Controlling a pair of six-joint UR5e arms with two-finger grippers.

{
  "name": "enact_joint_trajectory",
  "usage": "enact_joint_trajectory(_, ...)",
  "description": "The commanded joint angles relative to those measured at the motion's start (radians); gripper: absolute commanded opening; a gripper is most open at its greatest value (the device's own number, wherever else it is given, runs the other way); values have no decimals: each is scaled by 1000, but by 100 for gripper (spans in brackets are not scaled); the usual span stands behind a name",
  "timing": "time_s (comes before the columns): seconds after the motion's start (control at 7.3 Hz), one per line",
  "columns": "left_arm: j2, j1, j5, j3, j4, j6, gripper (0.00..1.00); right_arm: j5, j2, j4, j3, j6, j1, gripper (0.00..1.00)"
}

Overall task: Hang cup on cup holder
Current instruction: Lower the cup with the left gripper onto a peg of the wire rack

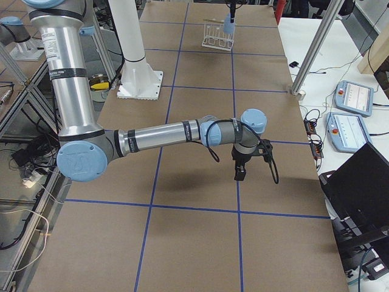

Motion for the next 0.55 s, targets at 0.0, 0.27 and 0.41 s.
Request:
enact_joint_trajectory(0.0,4,13,2,12,1,0,7,0,-4,0,8,-1,1,100)
enact_joint_trajectory(0.27,1,12,62,9,1,-1,75,-3,-1,0,13,0,-1,100)
enact_joint_trajectory(0.41,4,13,144,6,1,-3,98,-3,0,0,13,0,-1,100)
